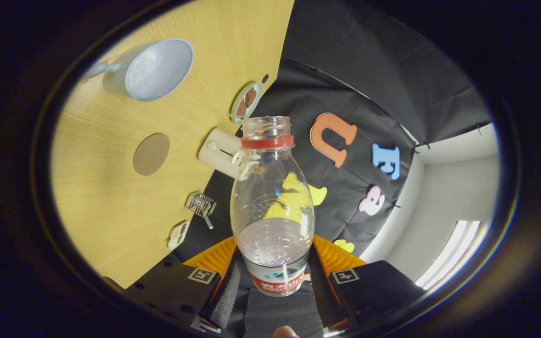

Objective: Take the bottle from table, then pour the juice into the cup, finally place the bottle on the coaster

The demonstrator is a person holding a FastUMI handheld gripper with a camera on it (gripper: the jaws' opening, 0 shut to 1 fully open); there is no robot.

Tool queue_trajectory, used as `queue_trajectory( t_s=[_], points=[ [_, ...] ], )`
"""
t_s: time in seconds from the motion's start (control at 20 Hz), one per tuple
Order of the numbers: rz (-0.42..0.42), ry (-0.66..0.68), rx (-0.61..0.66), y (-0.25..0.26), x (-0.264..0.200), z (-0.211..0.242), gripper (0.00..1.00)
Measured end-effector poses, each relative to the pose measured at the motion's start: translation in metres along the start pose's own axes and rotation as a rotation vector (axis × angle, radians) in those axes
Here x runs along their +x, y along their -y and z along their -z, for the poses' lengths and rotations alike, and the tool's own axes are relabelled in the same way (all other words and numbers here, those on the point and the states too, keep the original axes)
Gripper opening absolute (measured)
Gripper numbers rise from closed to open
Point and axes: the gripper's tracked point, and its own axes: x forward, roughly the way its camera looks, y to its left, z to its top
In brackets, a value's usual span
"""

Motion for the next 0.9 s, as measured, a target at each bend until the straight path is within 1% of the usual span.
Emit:
queue_trajectory(
  t_s=[0.9],
  points=[
    [0.009, 0.004, 0.029, 0.0032, -0.0013, -0.0007, 0.75]
  ],
)
